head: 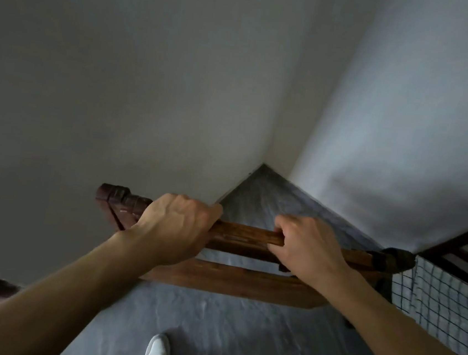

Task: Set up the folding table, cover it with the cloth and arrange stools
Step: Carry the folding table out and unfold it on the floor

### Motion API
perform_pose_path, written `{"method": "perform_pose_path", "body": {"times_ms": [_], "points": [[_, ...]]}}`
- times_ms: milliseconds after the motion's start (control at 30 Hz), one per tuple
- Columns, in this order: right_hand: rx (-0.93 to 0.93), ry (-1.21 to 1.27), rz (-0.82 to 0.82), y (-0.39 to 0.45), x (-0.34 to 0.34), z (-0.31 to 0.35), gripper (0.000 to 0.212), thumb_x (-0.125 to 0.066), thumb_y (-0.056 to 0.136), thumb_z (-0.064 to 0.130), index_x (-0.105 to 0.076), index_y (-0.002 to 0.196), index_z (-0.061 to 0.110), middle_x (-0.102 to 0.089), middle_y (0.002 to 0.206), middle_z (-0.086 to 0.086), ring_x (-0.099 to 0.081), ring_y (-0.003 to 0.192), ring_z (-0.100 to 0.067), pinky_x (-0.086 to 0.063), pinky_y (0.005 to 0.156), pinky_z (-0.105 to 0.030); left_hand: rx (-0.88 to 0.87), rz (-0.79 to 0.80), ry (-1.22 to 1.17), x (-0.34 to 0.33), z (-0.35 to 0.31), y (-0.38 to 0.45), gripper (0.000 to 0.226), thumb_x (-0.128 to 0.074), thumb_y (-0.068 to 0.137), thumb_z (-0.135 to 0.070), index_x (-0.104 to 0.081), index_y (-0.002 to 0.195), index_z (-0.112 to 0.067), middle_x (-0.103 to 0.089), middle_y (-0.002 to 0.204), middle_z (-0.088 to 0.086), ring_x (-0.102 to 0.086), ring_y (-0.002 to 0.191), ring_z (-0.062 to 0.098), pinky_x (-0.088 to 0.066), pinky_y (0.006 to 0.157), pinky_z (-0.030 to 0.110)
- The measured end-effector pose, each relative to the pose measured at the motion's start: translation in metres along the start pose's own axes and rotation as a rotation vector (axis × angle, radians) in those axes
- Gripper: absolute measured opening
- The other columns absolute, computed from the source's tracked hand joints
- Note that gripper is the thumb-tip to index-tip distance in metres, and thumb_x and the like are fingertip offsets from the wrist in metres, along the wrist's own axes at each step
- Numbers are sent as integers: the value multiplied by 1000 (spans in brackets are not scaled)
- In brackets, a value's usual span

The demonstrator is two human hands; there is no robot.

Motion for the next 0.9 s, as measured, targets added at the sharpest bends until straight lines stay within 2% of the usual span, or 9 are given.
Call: {"method": "perform_pose_path", "body": {"times_ms": [67, 133, 267, 367, 500, 700, 800, 900], "points": [[24, 50, -48, -27, 32, 2, 19, -60, 92, 44, -53, 84, 27, -56, 74, 11, -54, 64, -5, -48, 60, -21, 33, 2, 20, 39, -19, -17, 22, -36, 97, -52, -34, 90, -31, -57, 84, -4, -47, 65, 22, -34, 59, 33], [49, 89, -80, -50, 54, 5, 17, -60, 93, 40, -56, 84, 27, -55, 72, 9, -56, 63, -6, -52, 62, -21, 86, -4, 46, 69, -36, -36, 30, -39, 94, -59, -39, 91, -29, -57, 83, -3, -55, 72, 25, -37, 60, 33], [123, 92, -124, -89, 84, 28, 18, -59, 94, 38, -54, 81, 27, -54, 72, 7, -55, 64, -8, -53, 61, -27, 193, -34, 91, 106, -59, -86, 27, -45, 93, -53, -42, 87, -27, -53, 79, -3, -61, 79, 26, -40, 60, 34], [198, 82, -131, -120, 89, 56, 22, -60, 92, 38, -51, 75, 28, -49, 66, 9, -51, 60, -7, -48, 56, -24, 279, -28, 48, 110, -69, -135, 26, -47, 91, -51, -44, 87, -26, -49, 75, -5, -60, 78, 24, -44, 62, 35], [246, 49, -104, -166, 78, 92, 19, -62, 88, 34, -53, 73, 26, -53, 67, 7, -53, 60, -10, -53, 60, -33, 356, -41, -10, 97, -87, -204, 25, -50, 89, -50, -47, 87, -25, -48, 73, -5, -60, 77, 24, -47, 64, 35], [344, 42, -32, -248, 53, 148, 17, -68, 83, 32, -55, 74, 26, -58, 71, 8, -56, 67, -11, -53, 62, -35, 502, -54, -44, 73, -126, -316, 28, -55, 85, -53, -47, 85, -27, -62, 84, 0, -63, 83, 30, -40, 61, 35], [409, 60, -28, -288, 51, 166, 17, -70, 83, 38, -58, 78, 27, -59, 73, 9, -58, 70, -10, -55, 65, -35, 565, -57, -81, 75, -152, -363, 22, -57, 84, -49, -48, 84, -29, -64, 87, -1, -63, 85, 28, -44, 65, 35], [459, 76, -30, -328, 50, 172, 33, -70, 79, 57, -56, 75, 27, -59, 70, 10, -57, 67, -8, -55, 63, -34, 627, -70, -57, 83, -186, -400, 21, -56, 83, -49, -47, 82, -30, -62, 86, -4, -62, 83, 25, -41, 63, 35]]}}
Point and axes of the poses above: each hand's wrist, its own y-axis towards the middle knuckle, its own x-axis out of the back of the hand, z = x × y, the point moved 8 cm from there along y, towards the middle knuckle
